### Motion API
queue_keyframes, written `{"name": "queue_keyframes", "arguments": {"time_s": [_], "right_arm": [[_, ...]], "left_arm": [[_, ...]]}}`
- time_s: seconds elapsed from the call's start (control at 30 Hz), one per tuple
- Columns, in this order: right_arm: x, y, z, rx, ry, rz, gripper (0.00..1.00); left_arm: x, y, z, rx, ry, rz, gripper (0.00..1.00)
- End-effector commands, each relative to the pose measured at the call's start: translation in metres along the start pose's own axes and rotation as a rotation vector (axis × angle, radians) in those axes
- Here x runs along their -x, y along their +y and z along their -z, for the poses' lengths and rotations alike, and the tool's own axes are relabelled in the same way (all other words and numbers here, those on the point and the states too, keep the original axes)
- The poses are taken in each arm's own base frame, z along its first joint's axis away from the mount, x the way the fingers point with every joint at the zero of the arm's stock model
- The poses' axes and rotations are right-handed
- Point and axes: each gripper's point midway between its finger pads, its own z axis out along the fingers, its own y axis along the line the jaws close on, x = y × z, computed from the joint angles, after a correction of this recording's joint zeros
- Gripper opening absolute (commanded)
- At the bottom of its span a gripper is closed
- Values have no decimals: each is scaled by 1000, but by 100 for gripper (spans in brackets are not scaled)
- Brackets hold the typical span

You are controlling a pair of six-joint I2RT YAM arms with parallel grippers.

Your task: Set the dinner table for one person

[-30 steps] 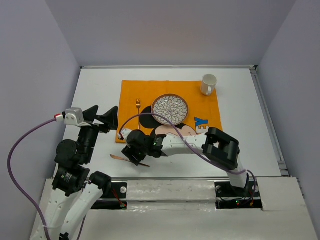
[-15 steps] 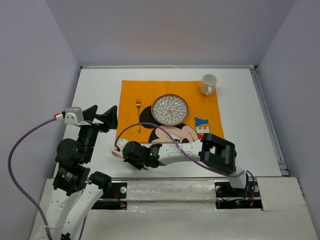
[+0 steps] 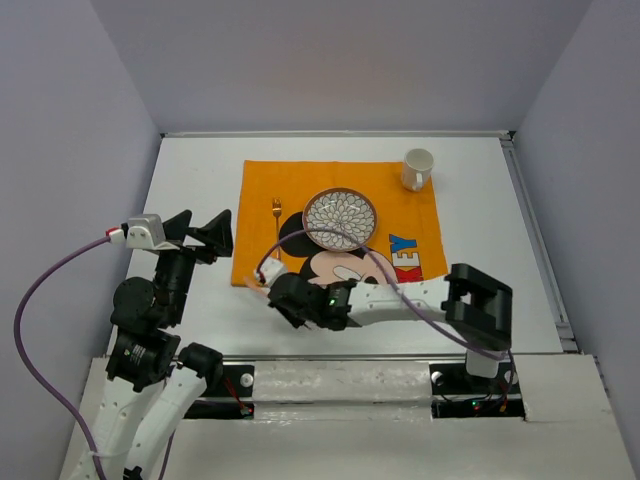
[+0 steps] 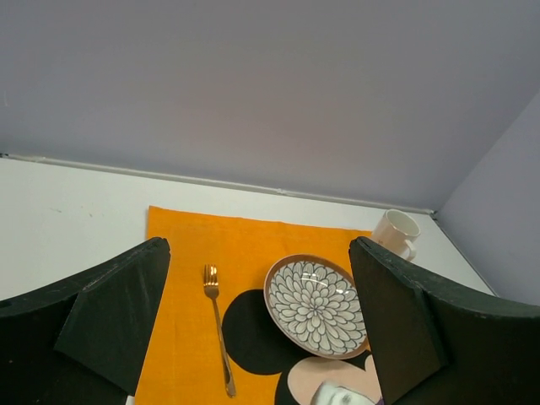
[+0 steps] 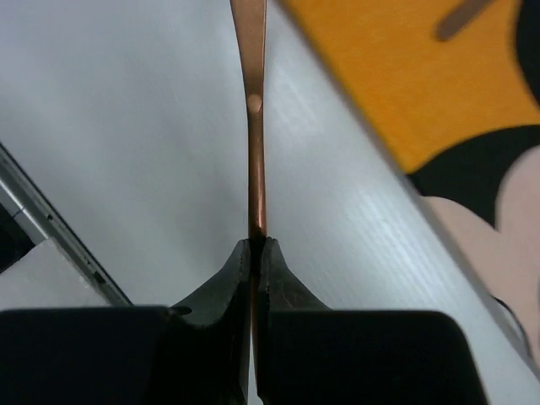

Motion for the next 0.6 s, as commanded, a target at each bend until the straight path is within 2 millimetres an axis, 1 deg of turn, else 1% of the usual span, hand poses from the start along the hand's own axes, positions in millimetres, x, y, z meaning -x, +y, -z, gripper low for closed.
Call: {"name": "queue_keyframes", "arguments": {"time_s": [0.0,0.03,0.07,0.1,0.13,0.2,0.23,0.27,0.33,0.37,0.5,0.53,0.57], "right_arm": [[56,-73,31,-169,-233,-258,0],[60,-104,37,-241,-258,-322,0],[56,-124,40,-300,-258,-354,0],[50,-149,48,-370,-268,-393,0],[43,-186,52,-445,-267,-456,0],[31,-225,62,-547,-266,-506,0],[23,-240,65,-581,-256,-526,0],[17,-264,72,-630,-253,-556,0],[8,-288,81,-714,-249,-574,0],[0,-306,83,-758,-232,-585,0],[-17,-339,80,-810,-191,-627,0],[-28,-352,78,-833,-165,-645,0],[-31,-358,77,-833,-157,-649,0]], "left_arm": [[11,0,-1,1,-57,12,99],[10,-1,-2,-5,-55,15,99],[10,-2,-2,-9,-53,15,99],[10,-3,-2,-16,-51,17,99],[9,-4,-2,-18,-49,17,99],[11,-3,-2,-14,-55,13,99],[11,-3,-2,-13,-55,13,99],[11,-1,-1,-7,-57,12,99],[11,-2,-1,-12,-57,13,99],[11,-3,-1,-13,-57,13,99],[9,-3,-2,-15,-52,14,99],[9,-3,-2,-16,-50,15,99],[8,-3,-3,-15,-47,11,99]]}}
